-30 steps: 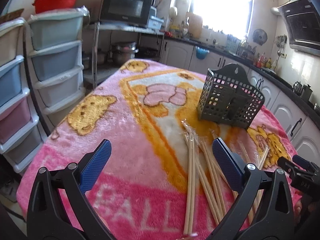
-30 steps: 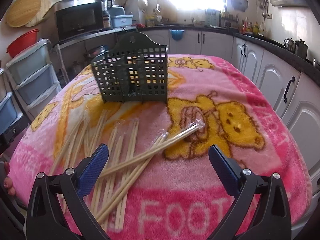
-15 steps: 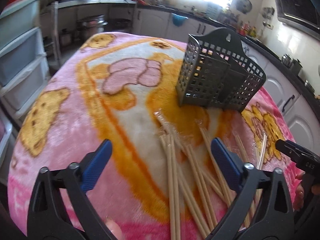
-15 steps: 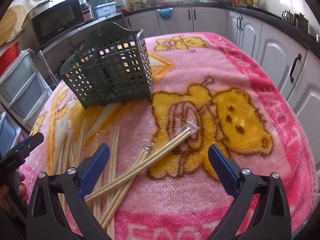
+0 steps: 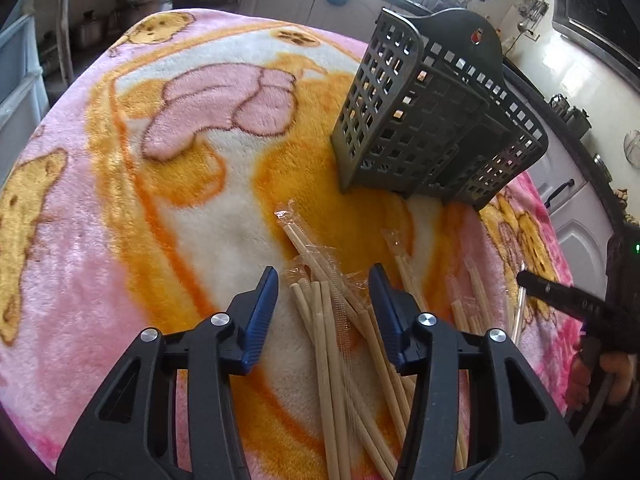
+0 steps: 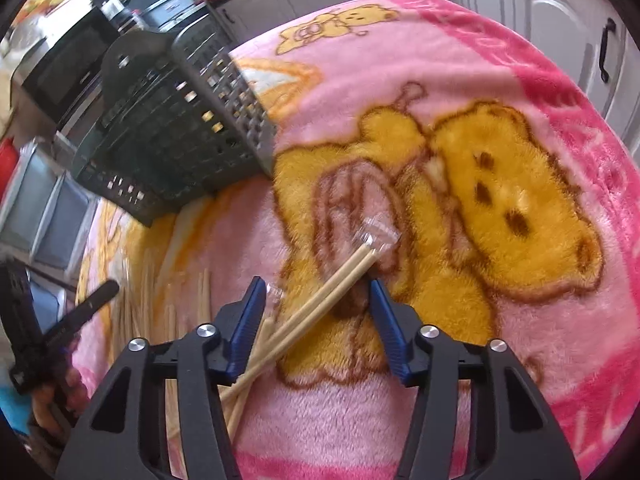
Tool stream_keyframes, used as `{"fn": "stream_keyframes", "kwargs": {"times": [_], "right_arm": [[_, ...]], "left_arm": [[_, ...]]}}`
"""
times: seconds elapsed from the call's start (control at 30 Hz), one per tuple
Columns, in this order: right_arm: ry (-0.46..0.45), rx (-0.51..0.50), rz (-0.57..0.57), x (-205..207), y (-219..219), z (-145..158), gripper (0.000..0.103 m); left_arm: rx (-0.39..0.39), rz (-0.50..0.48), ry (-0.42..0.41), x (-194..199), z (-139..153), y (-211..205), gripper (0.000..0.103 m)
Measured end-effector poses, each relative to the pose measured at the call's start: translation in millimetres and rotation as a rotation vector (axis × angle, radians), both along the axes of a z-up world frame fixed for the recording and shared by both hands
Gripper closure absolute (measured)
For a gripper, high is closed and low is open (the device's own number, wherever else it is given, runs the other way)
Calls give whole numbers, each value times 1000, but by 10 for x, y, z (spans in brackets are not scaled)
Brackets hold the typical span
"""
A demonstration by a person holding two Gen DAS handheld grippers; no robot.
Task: Organize utensils
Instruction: 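Lower both tools toward the scattered wrapped chopsticks, then close the right tool on a chopstick while the left tool closes on wrapped chopsticks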
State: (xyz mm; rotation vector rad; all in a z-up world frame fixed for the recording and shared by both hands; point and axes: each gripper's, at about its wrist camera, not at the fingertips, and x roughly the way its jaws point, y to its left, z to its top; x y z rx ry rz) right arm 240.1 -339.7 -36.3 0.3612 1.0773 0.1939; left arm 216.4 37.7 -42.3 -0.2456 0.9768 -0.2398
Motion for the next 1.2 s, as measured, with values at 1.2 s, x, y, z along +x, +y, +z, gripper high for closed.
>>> {"fn": "stream_keyframes", "kwargs": {"times": [1.2], "right_arm": [[-26,52,-13,447,-204,-38,90]], "left_arm": [[-142,-28,86,197,-102,494,77]]}}
